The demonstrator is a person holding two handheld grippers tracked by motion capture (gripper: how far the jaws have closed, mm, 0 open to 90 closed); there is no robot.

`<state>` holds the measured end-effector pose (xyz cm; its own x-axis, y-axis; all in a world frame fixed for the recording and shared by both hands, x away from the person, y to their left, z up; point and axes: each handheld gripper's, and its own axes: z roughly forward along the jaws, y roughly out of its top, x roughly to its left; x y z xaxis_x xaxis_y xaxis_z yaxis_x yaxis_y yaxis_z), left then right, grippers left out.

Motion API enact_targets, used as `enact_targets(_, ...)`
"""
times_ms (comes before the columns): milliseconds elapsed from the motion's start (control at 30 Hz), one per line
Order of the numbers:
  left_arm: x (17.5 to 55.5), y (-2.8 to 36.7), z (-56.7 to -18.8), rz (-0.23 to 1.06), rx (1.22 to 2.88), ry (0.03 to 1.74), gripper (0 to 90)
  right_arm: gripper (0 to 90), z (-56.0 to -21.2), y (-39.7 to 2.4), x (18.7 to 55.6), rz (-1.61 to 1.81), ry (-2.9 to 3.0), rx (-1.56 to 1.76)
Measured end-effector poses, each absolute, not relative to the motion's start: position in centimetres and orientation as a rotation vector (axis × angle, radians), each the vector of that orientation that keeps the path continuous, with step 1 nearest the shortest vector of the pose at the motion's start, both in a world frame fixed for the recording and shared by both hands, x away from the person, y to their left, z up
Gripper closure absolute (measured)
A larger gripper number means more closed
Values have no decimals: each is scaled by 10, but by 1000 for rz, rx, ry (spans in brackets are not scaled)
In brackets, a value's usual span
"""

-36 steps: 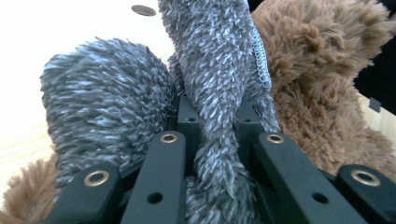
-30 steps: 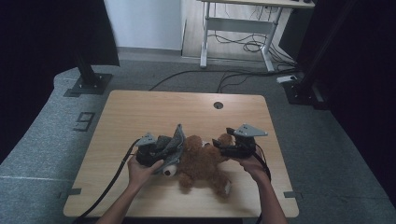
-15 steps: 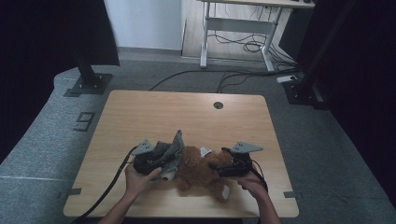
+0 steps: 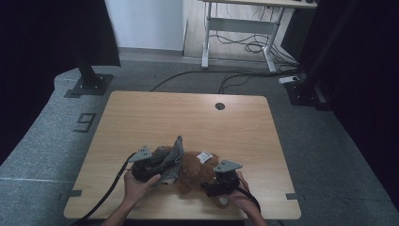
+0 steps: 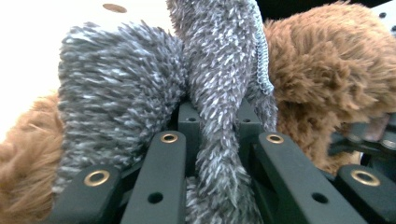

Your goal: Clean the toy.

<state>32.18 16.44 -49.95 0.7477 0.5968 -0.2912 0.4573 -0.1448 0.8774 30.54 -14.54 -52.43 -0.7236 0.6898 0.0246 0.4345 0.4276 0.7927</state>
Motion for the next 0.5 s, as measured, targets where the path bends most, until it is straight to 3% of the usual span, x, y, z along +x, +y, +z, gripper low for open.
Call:
enact_targets(267,342,150,-501,207,1767,835,785,290,-527,-149,324,1154,2225,997)
enact_targets(500,368,137,-500,268,1768,857,783,336,-526,-148,353,1101,2134,1016)
